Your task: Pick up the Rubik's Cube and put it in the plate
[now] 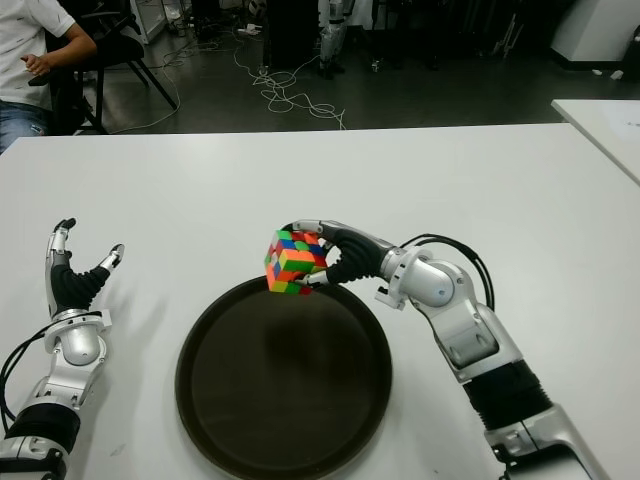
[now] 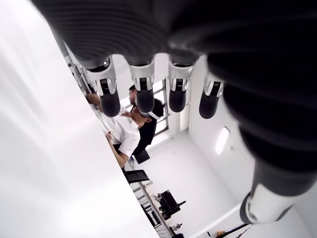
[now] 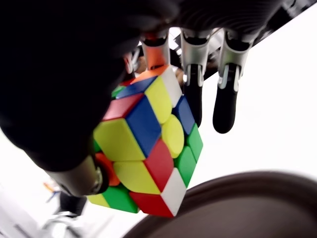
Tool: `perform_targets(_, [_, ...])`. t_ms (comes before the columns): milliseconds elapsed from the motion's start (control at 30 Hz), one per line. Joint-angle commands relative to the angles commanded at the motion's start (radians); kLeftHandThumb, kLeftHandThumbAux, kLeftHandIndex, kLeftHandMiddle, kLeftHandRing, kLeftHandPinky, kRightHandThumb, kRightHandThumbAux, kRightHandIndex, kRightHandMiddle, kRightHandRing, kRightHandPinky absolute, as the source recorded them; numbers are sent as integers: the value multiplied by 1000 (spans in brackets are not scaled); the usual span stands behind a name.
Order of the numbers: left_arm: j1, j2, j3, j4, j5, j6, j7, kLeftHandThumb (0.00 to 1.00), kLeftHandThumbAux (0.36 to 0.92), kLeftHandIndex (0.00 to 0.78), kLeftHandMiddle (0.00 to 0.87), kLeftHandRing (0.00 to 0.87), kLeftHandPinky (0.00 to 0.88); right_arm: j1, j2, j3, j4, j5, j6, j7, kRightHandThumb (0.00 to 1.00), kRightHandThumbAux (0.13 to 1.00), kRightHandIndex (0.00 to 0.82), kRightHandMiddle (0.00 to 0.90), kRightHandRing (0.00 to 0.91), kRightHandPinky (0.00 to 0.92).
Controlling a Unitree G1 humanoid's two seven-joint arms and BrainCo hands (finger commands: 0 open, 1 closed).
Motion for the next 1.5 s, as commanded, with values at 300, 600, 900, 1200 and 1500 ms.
perform_targets(300, [1,-4,3,-1,-7,1,-2,0,698,15,12,0,10,-42,-7,17,48,-63,-69,-21,681,732,436,789,806,805])
perform_targets(600, [1,0,3,6,-4,-3,2,0,691,16,13,0,4,-55,12,25,69,-106,-113,-43,681,733,436,794,817,817])
perform_targets(900, [1,1,2,11,-4,-10,1,0,653,13,19,3,17,-71,16,49,24,-88,-76,31,682,733,437,813,841,846])
perform_targets(1200, [1,1,1,11,-2,-8,2,0,673,14,16,1,11,-57,40,61,10,-51,-92,76,682,734,435,852,870,874])
perform_targets(1500, [1,1,-1,11,2,-5,7,0,695,10,14,0,8,-46,62,54,49,-8,-175,72,682,735,436,836,857,853])
